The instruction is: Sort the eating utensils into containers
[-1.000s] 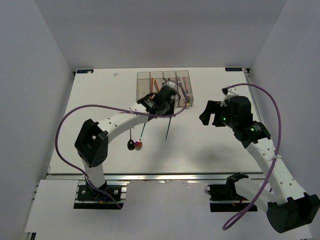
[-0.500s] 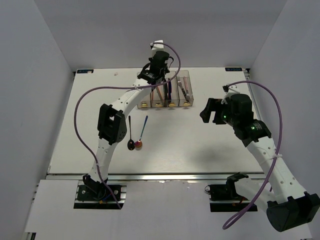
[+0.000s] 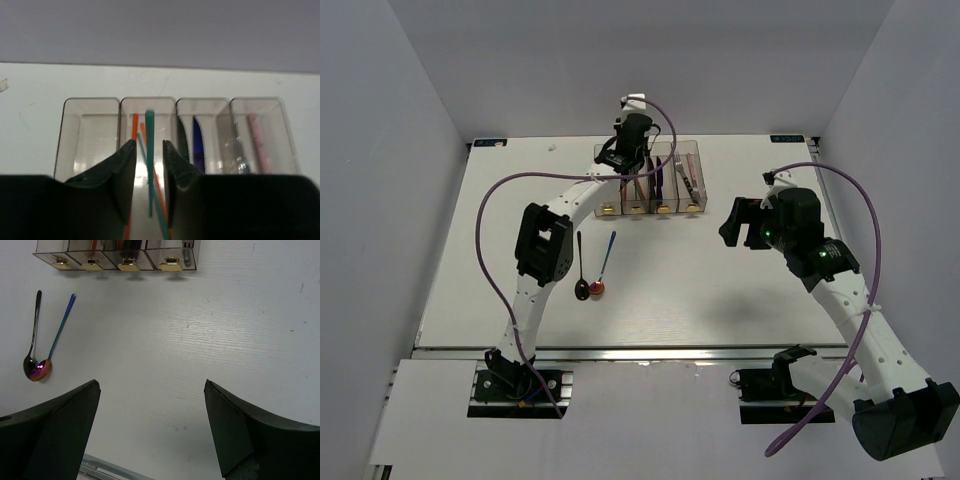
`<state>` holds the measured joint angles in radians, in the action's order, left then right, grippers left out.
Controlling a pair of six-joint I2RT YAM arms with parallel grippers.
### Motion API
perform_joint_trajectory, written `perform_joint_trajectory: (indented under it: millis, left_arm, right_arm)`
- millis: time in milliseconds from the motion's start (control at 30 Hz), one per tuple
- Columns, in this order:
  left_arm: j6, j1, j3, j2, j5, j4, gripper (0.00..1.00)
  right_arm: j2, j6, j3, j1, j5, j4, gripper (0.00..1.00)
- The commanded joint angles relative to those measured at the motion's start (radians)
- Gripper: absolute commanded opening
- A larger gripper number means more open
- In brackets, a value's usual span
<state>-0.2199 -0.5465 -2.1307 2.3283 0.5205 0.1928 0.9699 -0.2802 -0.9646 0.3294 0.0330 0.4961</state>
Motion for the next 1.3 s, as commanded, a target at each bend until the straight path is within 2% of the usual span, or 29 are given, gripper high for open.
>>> perform_joint_trajectory:
  millis: [0,67,100,167,200,233,367,533,600,633,667,800,1200,1267]
  left_arm:
    - [0.019,0.005,0.064,-0.078,0.009,-0.027,0.43]
    - [0.024,0.005,0.08,-0.099,0.009,-0.024,0.5]
    - [0.024,0.005,0.087,-0.11,0.01,-0.018,0.63]
    - [0.01,0.005,0.098,-0.16,0.006,0.014,0.74]
    - [-0.001,0.005,0.121,-0.187,0.003,0.032,0.96]
    - [-0.025,0.003,0.139,-0.217,-0.002,0.078,0.98]
    - [-0.105,0.0,0.3,-0.395,-0.033,0.224,0.98]
    - [-0.125,0.0,0.578,-0.598,-0.203,0.345,0.95]
    - [-0.128,-0.001,0.688,-0.621,-0.285,0.353,0.78]
    - [-0.128,-0.001,0.721,-0.627,-0.357,0.35,0.73]
    - [-0.131,-0.001,0.782,-0.636,-0.369,0.349,0.71]
    - [-0.145,-0.001,0.857,-0.626,-0.347,0.388,0.71]
    - [-0.216,-0.026,1.012,-0.607,-0.41,0.419,0.64]
    - [-0.217,-0.036,1.038,-0.6,-0.409,0.41,0.59]
  right_arm:
    - [0.006,0.01,-0.013,0.005,-0.002,-0.036,0.89]
    - [0.004,0.01,-0.011,0.005,-0.002,-0.034,0.89]
    - [0.004,0.01,-0.011,0.003,-0.004,-0.034,0.89]
    - [0.001,0.01,-0.01,0.005,-0.005,-0.034,0.89]
    - [0.003,0.009,-0.01,0.005,-0.007,-0.034,0.89]
    - [0.001,0.01,-0.011,0.005,-0.007,-0.033,0.89]
    - [-0.003,0.01,-0.008,0.005,0.005,-0.036,0.89]
    - [-0.019,0.006,0.0,0.005,0.033,-0.036,0.89]
    - [-0.028,0.007,0.001,0.005,0.036,-0.031,0.89]
    - [-0.031,0.006,0.003,0.003,0.035,-0.03,0.89]
    - [-0.036,0.006,0.003,0.005,0.034,-0.027,0.89]
    - [-0.045,0.0,0.007,0.007,0.053,-0.022,0.89]
    - [-0.051,-0.008,0.021,0.005,0.074,-0.022,0.89]
    - [-0.053,-0.013,0.029,0.007,0.076,-0.033,0.89]
